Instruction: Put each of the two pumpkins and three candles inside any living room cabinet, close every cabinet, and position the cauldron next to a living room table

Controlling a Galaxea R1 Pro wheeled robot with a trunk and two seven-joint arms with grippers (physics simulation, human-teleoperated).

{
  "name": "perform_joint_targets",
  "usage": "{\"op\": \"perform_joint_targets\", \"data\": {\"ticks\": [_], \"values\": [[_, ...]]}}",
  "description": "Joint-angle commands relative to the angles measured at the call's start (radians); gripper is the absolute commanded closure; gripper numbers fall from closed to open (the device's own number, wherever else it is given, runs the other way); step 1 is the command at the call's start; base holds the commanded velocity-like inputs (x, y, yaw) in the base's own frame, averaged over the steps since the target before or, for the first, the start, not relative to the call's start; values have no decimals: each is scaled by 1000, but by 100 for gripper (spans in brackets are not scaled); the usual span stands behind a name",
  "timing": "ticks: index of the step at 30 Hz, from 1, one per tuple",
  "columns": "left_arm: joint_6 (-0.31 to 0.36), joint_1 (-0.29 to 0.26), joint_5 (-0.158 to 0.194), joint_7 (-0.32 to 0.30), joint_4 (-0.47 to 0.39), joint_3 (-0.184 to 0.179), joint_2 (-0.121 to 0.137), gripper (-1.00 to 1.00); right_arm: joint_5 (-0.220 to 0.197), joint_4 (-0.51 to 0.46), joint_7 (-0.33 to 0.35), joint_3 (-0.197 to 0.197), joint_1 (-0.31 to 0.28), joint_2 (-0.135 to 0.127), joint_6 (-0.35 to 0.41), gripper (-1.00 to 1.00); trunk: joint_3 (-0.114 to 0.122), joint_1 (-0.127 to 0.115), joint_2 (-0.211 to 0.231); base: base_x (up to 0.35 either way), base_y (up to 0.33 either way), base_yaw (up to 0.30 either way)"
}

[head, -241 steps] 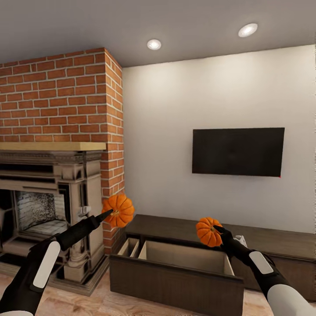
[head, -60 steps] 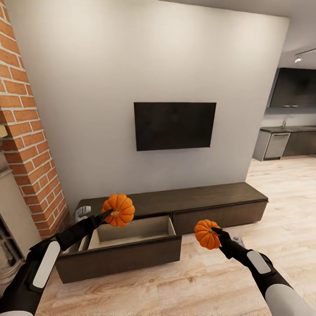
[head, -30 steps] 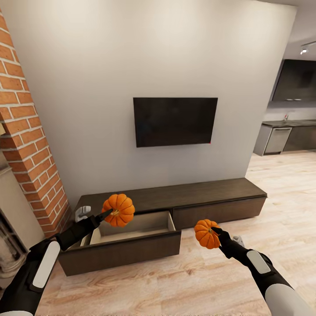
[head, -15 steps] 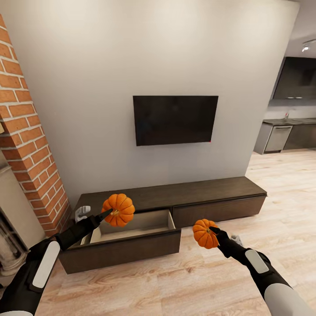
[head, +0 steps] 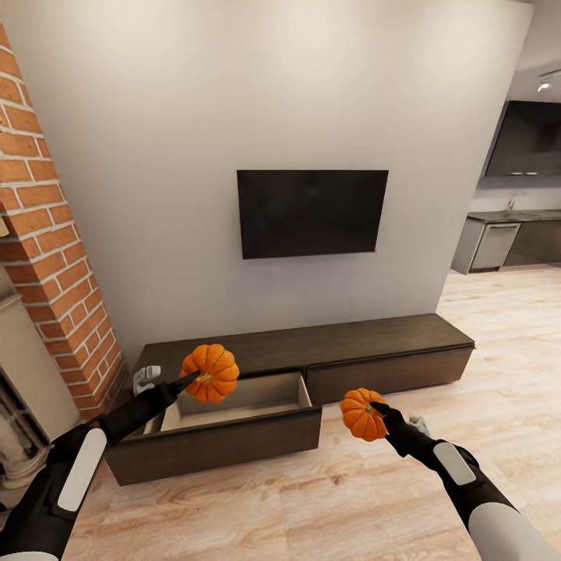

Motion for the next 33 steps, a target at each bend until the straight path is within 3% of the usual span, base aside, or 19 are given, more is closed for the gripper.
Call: {"op": "perform_joint_targets", "data": {"ticks": [1, 17, 19, 23, 26, 29, 33], "values": [[6, -1, 4, 1, 0, 1, 0, 100, -2, 0, 1, -5, -1, 1, 7, 100, -2, 0, -1, 0, 0, 159], [4, -2, -4, 13, 2, 0, -2, 100, -2, -34, 0, 9, -1, 2, 13, 100, -3, 0, -1, 10, -23, 216], [4, -2, -5, 19, 3, 0, -3, 100, -2, -74, -4, 38, -1, 3, 14, 100, -3, 0, -1, 53, -76, 28], [2, -2, -6, 52, 3, -2, -7, 100, -2, -124, -45, 165, -30, 6, 19, 100, -3, 0, -1, 21, -30, 11], [2, -2, -7, 87, 3, -4, -9, 100, -2, -140, -163, 277, -102, 10, 59, 100, -3, 0, -1, 5, -8, 3], [1, -3, -9, 107, 3, -6, -10, 100, 0, -144, -229, 310, -121, 34, 71, 100, -3, 0, -1, 2, -3, 1], [2, -5, -14, 173, 4, -8, -11, 100, 28, -146, -274, 406, -137, 61, 76, 100, -3, 0, -1, 0, 0, 0]]}}
